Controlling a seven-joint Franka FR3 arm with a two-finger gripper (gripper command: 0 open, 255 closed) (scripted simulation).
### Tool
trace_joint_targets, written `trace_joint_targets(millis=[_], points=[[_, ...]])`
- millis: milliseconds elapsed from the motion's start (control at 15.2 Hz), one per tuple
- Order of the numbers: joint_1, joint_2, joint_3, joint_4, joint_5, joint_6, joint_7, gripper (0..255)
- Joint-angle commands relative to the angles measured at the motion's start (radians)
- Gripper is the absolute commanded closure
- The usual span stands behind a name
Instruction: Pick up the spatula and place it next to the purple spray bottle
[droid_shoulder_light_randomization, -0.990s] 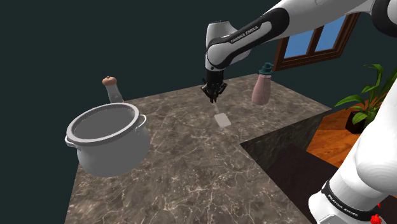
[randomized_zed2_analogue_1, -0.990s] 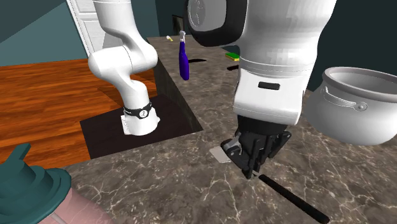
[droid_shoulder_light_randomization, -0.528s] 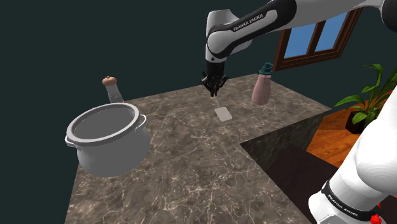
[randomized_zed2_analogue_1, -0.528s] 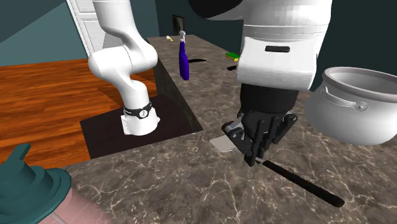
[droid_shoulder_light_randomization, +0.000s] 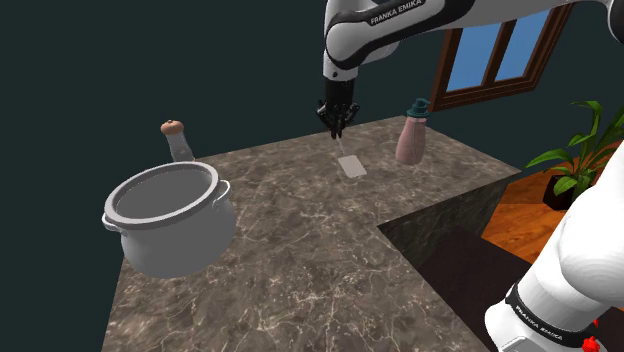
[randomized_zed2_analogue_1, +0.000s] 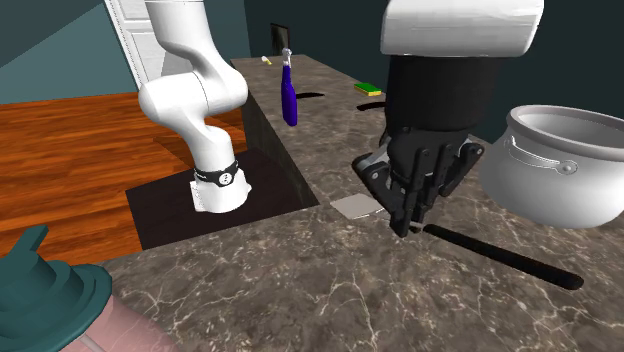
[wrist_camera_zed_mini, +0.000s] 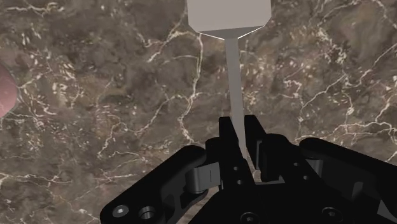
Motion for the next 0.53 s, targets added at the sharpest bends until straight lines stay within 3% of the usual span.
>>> trace_joint_targets(millis=[0,462], points=[[0.001,-0.003,0.001,0.021,0.0,-0.025,0.001,255],[0.001,-0.011,0.001,0.106,0.001,-0.118,-0.001,255]])
